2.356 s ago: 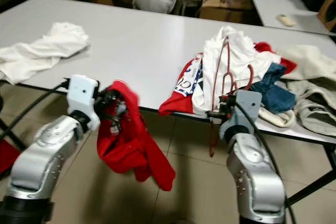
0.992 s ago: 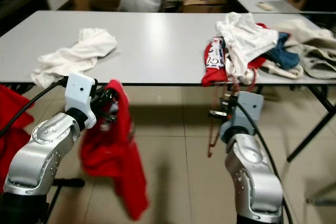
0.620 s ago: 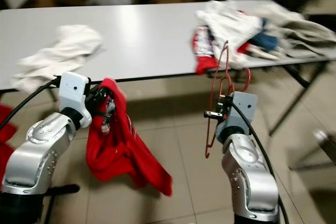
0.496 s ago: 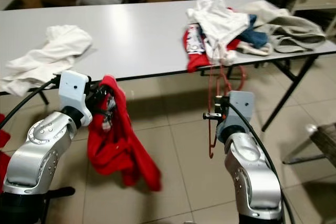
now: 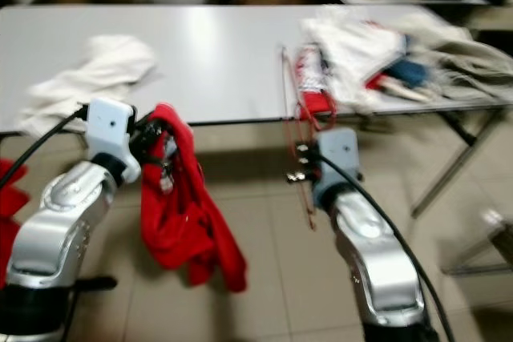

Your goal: Hang hanger

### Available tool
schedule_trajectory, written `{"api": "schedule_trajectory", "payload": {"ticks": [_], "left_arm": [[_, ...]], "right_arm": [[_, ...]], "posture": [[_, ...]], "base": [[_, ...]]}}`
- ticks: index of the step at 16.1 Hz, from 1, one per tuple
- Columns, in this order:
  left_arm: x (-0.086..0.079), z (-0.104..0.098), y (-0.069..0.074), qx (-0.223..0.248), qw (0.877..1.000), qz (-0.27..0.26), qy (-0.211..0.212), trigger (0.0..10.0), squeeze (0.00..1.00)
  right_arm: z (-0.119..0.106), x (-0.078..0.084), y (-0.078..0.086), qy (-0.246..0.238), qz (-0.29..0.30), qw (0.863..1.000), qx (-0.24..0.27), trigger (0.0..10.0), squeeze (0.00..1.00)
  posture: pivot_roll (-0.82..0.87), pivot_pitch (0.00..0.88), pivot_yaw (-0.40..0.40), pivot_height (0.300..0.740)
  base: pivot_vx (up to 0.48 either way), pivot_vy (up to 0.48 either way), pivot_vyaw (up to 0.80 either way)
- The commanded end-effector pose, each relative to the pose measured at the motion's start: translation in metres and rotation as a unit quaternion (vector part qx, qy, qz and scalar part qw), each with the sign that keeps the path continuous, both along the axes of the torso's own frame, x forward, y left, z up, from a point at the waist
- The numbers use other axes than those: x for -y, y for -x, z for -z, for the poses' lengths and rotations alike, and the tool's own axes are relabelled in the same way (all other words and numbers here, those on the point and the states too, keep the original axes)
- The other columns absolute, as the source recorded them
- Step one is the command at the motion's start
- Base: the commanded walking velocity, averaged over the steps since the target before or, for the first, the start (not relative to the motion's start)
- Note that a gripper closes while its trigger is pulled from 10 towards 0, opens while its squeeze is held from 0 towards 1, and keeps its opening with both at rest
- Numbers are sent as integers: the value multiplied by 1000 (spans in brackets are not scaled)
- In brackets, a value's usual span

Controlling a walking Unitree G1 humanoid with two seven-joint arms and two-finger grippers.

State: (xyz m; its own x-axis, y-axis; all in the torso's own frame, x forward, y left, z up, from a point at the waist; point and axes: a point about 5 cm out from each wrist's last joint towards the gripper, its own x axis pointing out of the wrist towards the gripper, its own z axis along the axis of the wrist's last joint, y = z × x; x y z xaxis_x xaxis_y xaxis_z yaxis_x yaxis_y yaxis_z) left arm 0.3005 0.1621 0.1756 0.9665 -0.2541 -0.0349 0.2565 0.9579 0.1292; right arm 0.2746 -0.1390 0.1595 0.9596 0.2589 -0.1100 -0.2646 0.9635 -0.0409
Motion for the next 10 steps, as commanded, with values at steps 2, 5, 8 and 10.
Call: {"api": "schedule_trajectory", "payload": {"ticks": [2,5,8,10], "left_arm": [[-4,-11,-3,25,1000,-10,-4,10000,0],[-11,-12,-6,27,999,-22,-6,10000,0],[-16,-13,-6,27,999,-29,-8,10000,0],[-17,-13,-5,27,999,-27,-10,10000,0]], "right_arm": [[-3,3,-1,37,-1,999,22,10000,0],[-2,0,0,36,-39,998,21,10000,0],[-1,-7,3,58,-65,996,31,10000,0],[-3,-7,3,48,-68,996,37,10000,0]], "posture": [[-92,0,12,740],[-92,0,7,740],[-90,0,3,740],[-89,0,4,740]], "base": [[336,0,0],[335,0,0],[336,0,533],[334,0,0]]}}
